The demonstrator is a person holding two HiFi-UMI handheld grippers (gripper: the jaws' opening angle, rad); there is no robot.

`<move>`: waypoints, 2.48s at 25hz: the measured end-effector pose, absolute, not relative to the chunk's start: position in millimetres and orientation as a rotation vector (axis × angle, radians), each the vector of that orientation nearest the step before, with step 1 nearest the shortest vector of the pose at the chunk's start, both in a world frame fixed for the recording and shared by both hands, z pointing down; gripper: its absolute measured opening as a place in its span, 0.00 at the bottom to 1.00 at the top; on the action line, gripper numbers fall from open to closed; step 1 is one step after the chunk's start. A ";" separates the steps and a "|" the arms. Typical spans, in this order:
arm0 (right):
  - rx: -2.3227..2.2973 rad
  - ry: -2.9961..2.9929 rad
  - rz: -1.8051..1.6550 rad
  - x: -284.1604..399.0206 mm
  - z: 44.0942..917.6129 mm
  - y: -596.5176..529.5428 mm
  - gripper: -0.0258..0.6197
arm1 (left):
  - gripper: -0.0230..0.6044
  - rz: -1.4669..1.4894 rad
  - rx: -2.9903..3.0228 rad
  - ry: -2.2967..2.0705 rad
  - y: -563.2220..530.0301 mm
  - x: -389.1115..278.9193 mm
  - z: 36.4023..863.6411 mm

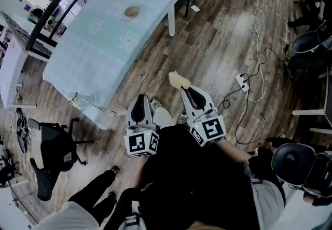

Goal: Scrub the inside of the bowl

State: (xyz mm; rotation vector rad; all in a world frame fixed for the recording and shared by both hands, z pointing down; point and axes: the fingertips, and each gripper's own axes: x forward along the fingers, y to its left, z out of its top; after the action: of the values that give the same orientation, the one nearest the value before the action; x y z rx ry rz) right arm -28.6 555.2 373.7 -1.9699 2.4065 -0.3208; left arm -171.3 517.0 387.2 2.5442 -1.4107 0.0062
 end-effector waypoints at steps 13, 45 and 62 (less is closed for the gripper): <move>-1.927 2.470 -0.341 -47.9 378.5 550.8 0.11 | 0.11 0.004 2.563 -1.451 523.2 -176.8 387.2; -1.950 2.432 -0.405 -23.7 393.3 469.1 0.12 | 0.11 -0.006 2.529 -1.478 423.8 -162.5 401.3; -2.010 2.434 -0.358 -33.3 367.1 304.8 0.12 | 0.11 -0.105 2.630 -1.394 244.1 -156.4 378.3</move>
State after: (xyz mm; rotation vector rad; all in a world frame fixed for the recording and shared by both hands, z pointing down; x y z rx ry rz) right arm -33.3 304.8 367.1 -2.0098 2.4337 -0.3575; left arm -156.4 244.1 378.3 2.6303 -1.3940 -0.1050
